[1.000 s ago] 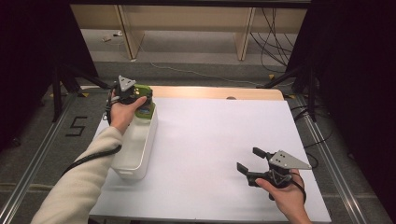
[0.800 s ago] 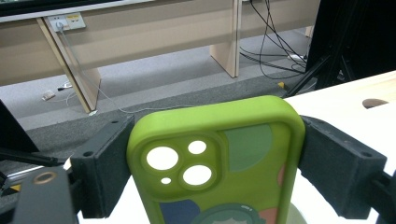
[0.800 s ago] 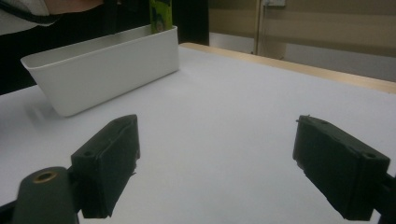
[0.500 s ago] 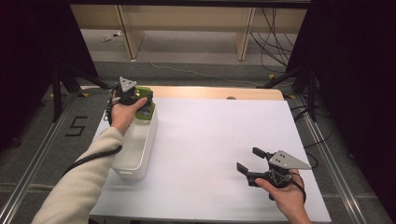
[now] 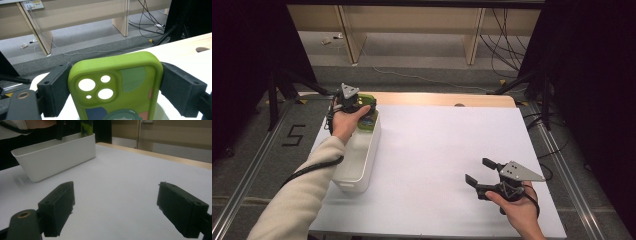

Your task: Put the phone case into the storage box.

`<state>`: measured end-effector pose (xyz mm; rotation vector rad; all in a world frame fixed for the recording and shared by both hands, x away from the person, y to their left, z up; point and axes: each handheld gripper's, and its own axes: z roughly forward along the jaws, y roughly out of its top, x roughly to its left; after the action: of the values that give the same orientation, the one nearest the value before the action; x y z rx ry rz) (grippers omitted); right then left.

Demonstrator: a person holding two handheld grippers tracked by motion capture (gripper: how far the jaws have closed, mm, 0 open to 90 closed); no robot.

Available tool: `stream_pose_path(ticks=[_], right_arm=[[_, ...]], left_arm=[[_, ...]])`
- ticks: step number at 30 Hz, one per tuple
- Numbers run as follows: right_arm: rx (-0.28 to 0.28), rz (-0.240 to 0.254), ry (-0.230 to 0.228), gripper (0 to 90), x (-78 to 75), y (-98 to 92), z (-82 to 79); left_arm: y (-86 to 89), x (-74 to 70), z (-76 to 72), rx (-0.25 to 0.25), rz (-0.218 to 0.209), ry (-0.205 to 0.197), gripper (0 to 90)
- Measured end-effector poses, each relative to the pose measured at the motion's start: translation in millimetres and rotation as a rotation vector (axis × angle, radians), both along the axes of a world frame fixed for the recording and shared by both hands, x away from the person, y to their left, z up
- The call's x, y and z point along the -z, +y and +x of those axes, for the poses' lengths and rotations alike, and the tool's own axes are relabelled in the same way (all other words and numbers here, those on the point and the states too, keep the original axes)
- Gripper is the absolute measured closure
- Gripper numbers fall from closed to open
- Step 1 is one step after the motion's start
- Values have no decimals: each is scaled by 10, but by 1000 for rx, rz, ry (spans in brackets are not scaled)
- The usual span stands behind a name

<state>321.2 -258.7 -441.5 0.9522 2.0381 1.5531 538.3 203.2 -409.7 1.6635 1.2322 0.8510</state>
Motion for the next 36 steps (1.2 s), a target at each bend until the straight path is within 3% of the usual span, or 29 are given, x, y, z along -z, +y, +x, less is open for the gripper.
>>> stream_pose_path(ticks=[36], right_arm=[[-3, -1, -2, 158, 1, 1, 2]], left_arm=[[-16, 61, 75, 16, 10, 51, 139]])
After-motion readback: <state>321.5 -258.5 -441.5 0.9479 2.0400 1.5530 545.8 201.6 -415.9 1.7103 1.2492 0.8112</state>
